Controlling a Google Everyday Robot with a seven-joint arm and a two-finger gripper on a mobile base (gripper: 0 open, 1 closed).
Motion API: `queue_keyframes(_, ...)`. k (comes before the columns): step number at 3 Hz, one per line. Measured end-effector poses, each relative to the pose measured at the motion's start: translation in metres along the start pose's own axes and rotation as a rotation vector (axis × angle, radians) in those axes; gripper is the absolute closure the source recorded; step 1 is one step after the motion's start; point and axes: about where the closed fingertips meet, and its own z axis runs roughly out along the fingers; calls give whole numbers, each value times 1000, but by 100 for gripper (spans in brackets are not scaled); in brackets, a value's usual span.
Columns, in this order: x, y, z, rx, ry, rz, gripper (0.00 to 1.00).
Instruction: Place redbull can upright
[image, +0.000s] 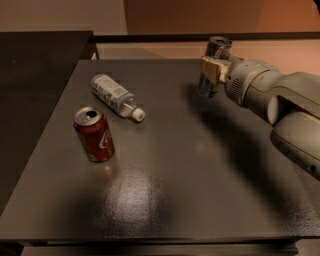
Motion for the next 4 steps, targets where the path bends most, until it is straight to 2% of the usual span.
queue_keyframes(1, -24, -1, 1, 33, 3, -85, 100)
queue_keyframes(2, -47, -4, 2, 51, -1, -130, 100)
queue_keyframes(3, -61, -6, 3, 57, 3, -148, 100)
queue_keyframes(4, -65, 1, 2, 36, 27, -144, 82)
